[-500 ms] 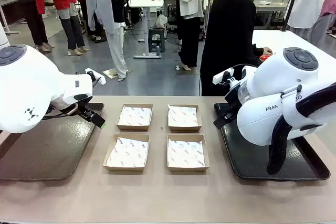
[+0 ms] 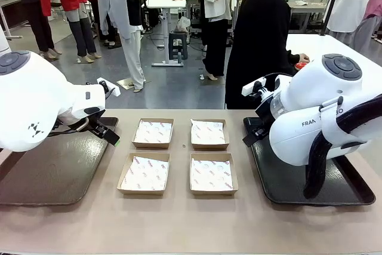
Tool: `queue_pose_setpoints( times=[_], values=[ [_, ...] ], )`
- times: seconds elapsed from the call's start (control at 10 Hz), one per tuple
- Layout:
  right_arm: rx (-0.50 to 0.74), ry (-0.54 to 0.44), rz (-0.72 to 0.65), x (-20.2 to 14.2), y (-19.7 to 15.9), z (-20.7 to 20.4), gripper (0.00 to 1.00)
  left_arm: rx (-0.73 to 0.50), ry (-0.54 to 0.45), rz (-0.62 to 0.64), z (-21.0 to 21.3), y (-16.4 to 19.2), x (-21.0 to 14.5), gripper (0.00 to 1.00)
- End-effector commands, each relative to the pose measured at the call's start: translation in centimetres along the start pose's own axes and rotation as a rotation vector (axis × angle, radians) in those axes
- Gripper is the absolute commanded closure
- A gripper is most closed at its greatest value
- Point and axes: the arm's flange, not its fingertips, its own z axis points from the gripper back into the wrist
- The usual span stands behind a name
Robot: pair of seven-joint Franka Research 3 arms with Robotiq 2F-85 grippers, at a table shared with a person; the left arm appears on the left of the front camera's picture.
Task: Individually package the donuts and arrange them on the tray.
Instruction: Pick up one Paper togo box.
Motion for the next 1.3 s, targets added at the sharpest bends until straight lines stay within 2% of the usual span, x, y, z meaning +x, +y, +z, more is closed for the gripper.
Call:
queue_pose_setpoints(
  times=[0.0, 0.9, 1.0, 1.1, 1.2],
  values=[
    [0.000, 0.000, 0.000, 0.0, 0.0, 0.0, 0.00, 0.000, 0.000, 0.000, 0.0, 0.0, 0.0, 0.00],
    [0.000, 0.000, 0.000, 0.0, 0.0, 0.0, 0.00, 0.000, 0.000, 0.000, 0.0, 0.0, 0.0, 0.00],
    [0.013, 0.028, 0.011, -1.3, 0.1, 1.0, 0.00, -0.099, -0.023, -0.084, 1.3, -0.1, -1.2, 0.00],
    [0.029, 0.058, 0.016, -3.3, 0.1, 2.6, 0.00, -0.143, 0.008, -0.085, 2.9, -0.4, -2.9, 0.00],
    [0.055, 0.075, 0.037, -5.6, 0.3, 4.5, 0.00, -0.137, 0.051, -0.110, 4.1, -0.4, -4.9, 0.00]
  ],
)
